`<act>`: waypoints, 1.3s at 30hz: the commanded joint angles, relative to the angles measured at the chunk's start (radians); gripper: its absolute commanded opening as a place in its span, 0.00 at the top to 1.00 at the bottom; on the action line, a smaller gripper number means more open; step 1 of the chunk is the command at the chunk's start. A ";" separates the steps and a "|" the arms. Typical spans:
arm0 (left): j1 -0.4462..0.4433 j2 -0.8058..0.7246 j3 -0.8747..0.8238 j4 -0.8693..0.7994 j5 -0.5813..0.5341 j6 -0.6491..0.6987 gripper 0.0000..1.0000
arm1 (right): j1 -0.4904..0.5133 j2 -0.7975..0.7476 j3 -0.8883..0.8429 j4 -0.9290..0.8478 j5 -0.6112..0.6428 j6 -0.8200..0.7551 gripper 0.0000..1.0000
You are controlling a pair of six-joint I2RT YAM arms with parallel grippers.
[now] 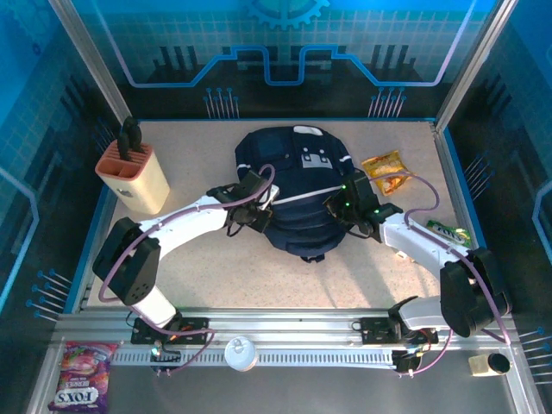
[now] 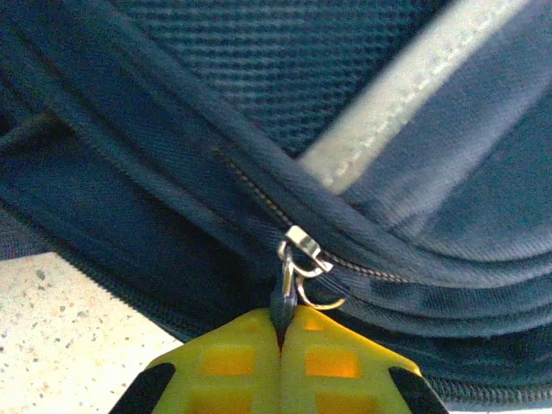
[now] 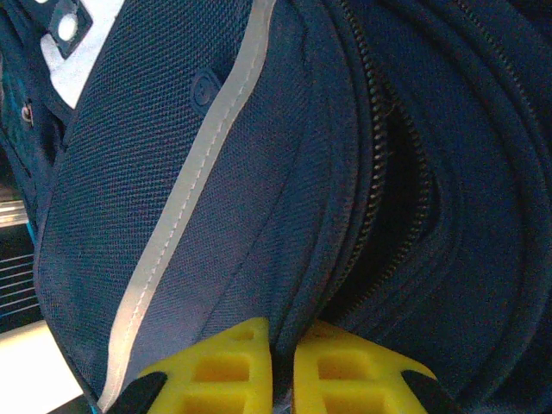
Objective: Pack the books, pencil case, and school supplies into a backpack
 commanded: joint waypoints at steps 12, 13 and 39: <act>0.122 -0.018 0.067 0.043 0.003 -0.158 1.00 | -0.023 0.051 0.058 -0.006 -0.050 -0.137 0.89; 0.127 -0.015 0.069 0.041 -0.005 -0.171 1.00 | -0.023 0.061 0.067 0.001 -0.065 -0.162 0.89; 0.244 -0.176 -0.026 0.037 0.028 -0.326 0.54 | -0.093 0.023 0.332 -0.390 -0.175 -0.684 0.27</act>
